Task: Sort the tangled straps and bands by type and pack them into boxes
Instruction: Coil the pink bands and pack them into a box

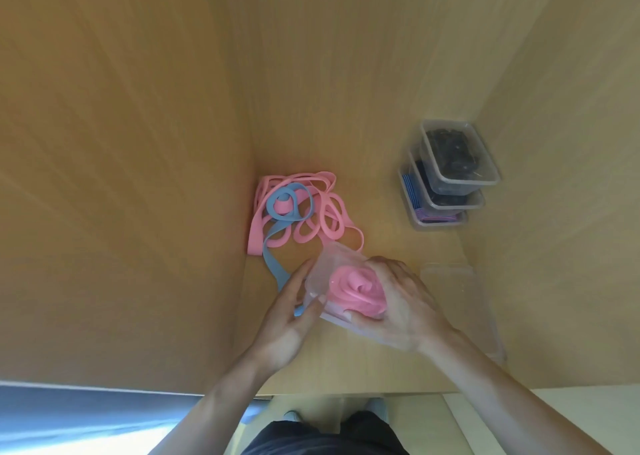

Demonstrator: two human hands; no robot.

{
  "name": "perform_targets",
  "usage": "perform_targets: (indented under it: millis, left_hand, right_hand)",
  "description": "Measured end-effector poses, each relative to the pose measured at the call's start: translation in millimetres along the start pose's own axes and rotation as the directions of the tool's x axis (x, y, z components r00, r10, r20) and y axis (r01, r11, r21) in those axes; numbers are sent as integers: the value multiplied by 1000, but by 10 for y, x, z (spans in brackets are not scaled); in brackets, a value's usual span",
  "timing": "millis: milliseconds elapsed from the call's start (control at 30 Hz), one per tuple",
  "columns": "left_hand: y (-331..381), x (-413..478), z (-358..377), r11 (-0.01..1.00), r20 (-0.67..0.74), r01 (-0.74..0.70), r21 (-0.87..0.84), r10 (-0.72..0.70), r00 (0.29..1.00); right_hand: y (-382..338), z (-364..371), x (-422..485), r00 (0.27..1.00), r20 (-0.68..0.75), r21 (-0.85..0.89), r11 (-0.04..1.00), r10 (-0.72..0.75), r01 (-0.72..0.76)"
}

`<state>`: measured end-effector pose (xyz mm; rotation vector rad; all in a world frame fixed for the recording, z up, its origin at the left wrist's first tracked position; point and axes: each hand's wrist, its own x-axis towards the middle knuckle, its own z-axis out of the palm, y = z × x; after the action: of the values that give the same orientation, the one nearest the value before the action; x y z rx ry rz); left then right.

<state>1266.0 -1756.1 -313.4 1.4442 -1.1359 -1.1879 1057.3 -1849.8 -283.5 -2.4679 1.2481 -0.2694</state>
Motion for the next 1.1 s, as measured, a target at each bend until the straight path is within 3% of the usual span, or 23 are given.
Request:
perform_targets:
  millis: [200, 467, 667, 900, 1100]
  left_hand:
    - [142, 62, 3, 993, 27, -115, 2, 115, 993]
    - [237, 161, 86, 978, -40, -206, 45, 208, 977]
    - [333, 175, 109, 981, -51, -194, 11, 194, 980]
    - [526, 225, 180, 977, -199, -205, -54, 191, 961]
    - [616, 268, 250, 969, -211, -166, -185, 126, 969]
  right_hand:
    - [3, -57, 66, 1000, -17, 48, 999, 23, -22]
    - [-25, -295, 75, 994, 3, 264, 958, 113, -110]
    - [-71, -450, 67, 987, 40, 392, 906, 156, -159]
    - [-144, -593, 70, 966, 193, 589, 766, 175, -256]
    - [-159, -721, 29, 948, 269, 602, 739, 168, -302]
